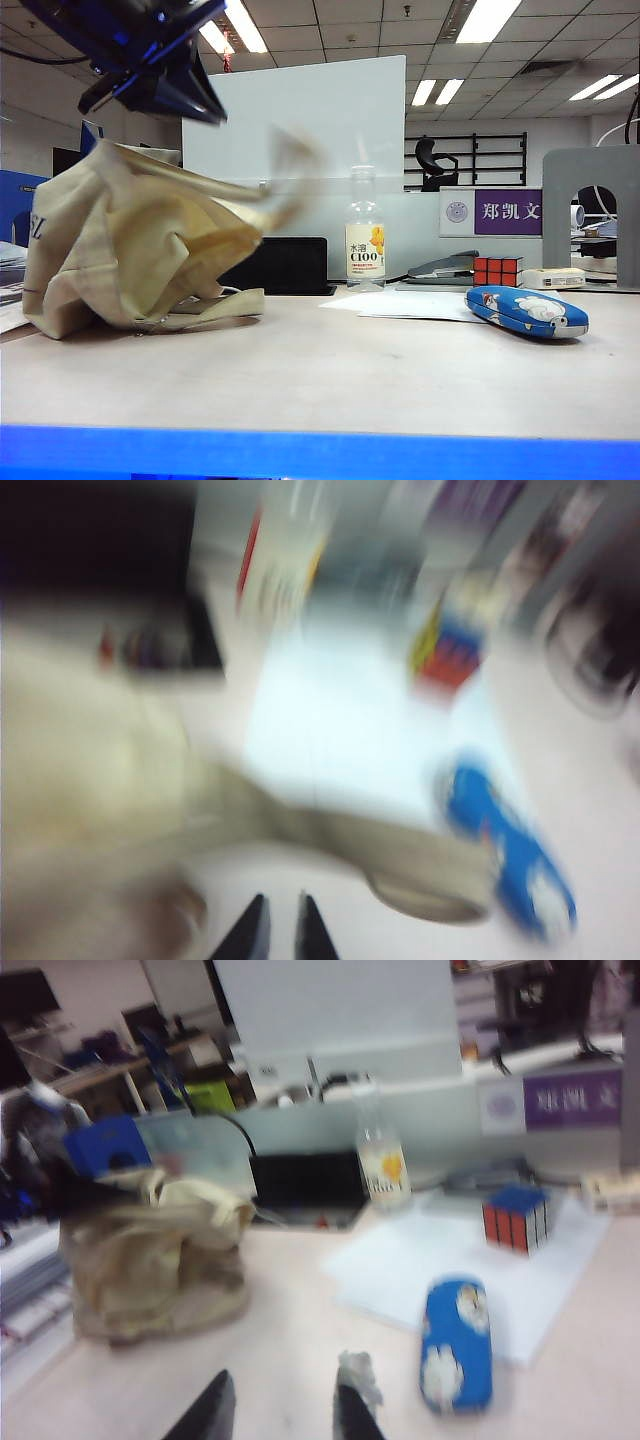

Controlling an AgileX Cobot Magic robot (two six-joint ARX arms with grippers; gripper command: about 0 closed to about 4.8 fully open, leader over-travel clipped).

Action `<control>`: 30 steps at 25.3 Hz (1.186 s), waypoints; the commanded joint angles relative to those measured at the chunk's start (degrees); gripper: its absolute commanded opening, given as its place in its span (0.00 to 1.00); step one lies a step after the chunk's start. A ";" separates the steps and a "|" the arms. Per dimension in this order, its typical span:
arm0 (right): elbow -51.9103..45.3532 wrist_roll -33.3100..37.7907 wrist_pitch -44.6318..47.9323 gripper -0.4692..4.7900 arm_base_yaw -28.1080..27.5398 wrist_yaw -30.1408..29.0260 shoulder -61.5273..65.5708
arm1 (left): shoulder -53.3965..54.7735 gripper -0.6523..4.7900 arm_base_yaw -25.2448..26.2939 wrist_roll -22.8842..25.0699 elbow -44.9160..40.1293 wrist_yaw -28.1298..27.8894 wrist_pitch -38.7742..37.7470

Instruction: Take the glasses case out of the canvas bag and put it on the table.

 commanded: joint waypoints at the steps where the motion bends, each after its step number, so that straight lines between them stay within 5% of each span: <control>1: -2.21 -0.42 -2.38 0.35 -0.04 0.17 0.52 | -4.17 0.21 0.17 -3.56 -6.58 -2.67 16.70; 4: -5.49 -0.15 -1.05 0.38 -0.04 0.28 -0.20 | -7.43 0.23 0.17 -2.38 -10.03 -2.80 18.56; 9: -13.31 -0.20 9.66 0.43 -0.02 0.31 -0.20 | -17.49 0.26 0.20 7.19 -10.56 -3.02 8.00; 14: -20.83 -0.20 22.01 0.36 0.15 0.07 -0.04 | -34.86 0.25 2.89 15.26 -12.07 -14.40 5.18; 17: -25.27 -0.20 25.44 0.34 0.11 0.59 0.04 | -45.64 0.24 10.62 15.50 -15.34 -16.61 4.48; 26: -34.80 -0.22 30.58 0.35 0.09 9.31 0.00 | -73.18 0.21 38.03 9.70 -34.97 2.89 -10.32; 30: -36.41 -0.59 27.74 0.35 0.11 15.10 0.22 | -80.74 0.10 41.16 3.85 -44.59 0.55 -8.22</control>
